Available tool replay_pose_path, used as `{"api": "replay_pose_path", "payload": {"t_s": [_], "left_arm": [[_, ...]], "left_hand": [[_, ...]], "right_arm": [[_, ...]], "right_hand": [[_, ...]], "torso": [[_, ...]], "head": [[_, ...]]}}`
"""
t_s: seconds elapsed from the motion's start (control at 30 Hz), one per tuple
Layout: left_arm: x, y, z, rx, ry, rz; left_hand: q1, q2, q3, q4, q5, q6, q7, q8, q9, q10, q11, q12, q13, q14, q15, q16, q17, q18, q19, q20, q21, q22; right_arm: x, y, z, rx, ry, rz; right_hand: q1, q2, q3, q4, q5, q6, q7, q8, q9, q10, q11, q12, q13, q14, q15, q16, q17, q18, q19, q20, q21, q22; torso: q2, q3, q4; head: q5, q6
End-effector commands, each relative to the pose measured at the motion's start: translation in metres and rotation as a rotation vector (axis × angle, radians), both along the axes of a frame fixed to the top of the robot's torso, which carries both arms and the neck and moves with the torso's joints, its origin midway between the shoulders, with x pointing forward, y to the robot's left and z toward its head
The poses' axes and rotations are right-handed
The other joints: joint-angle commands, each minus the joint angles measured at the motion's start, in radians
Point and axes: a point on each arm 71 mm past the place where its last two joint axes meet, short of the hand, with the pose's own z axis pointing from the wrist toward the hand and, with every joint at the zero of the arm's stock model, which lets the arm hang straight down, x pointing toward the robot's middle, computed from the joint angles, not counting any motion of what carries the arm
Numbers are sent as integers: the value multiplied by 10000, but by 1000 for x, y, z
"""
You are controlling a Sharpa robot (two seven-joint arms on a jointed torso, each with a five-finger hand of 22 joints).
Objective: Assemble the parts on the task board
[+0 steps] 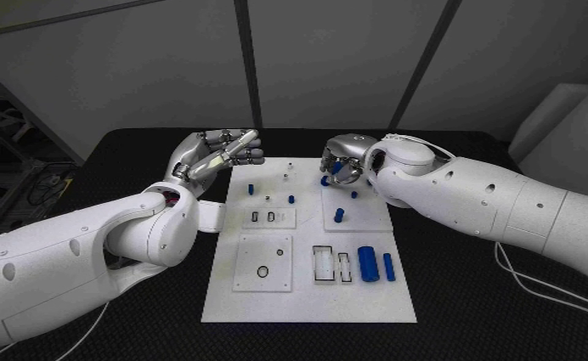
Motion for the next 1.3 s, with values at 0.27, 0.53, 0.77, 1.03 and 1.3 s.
{"api": "replay_pose_path", "payload": {"t_s": [0.27, 0.53, 0.77, 1.03, 1.3], "left_arm": [[-1, -2, 2, -15, -76, -220], [-1, -3, 1, -18, -45, -249], [-1, -3, 1, -20, -34, -265], [-1, -3, 1, -18, -21, -272], [-1, -3, 1, -12, 0, -277]], "left_hand": [[-76, 43, -14, -46, -40, 15, 35, -48, -15, 51, 42, -49, -12, 69, 25, -57, 19, -93, 80, 24, 39, -7], [-75, 50, -13, -51, -40, 10, 40, -60, -16, 44, 46, -61, -12, 73, 27, -66, 23, -93, 81, 25, 38, -9], [-75, 50, -13, -51, -40, 10, 40, -60, -16, 44, 46, -61, -12, 73, 27, -66, 23, -93, 81, 25, 38, -9], [-74, 63, -13, -60, -39, 3, 49, -79, -16, 33, 54, -82, -13, 79, 31, -82, 29, -94, 85, 26, 36, -14], [-72, 82, -8, -65, -40, 1, 54, -93, -16, 26, 58, -98, -13, 84, 33, -94, 34, -94, 87, 27, 34, -17]], "right_arm": [[1, 5, -2, -214, 202, 190], [1, 7, -3, -280, 336, 247], [2, 8, -4, -270, 386, 276], [3, 9, -5, -283, 439, 281], [4, 9, -4, -140, 241, 231]], "right_hand": [[87, 57, 287, 17, -93, 31, -26, -11, 25, 297, -50, 78, 13, 472, -3, 165, 124, -190, 131, -5, 232, 248], [85, 53, 404, 28, -121, 107, -22, 13, 35, 424, -66, 83, 12, 463, -16, 206, 145, -198, 129, -16, 298, 318], [79, 69, 523, 49, -129, 220, -5, 49, 49, 526, -70, 75, 7, 458, -21, 253, 182, -207, 133, -22, 364, 395], [90, 91, 630, 57, -137, 327, 17, 80, 61, 602, -66, 64, 1, 452, -20, 284, 196, -213, 132, -24, 414, 450], [313, 230, 971, -56, -432, 682, -54, 208, 116, 939, -150, 116, 37, 437, -95, 332, 202, -218, 123, -72, 533, 574]], "torso": [[19, 4, -19], [22, 8, -23], [27, 5, -19], [35, -1, -22], [34, -5, -22]], "head": [[31, -59], [28, -92], [30, -110], [35, -120], [36, -136]]}}
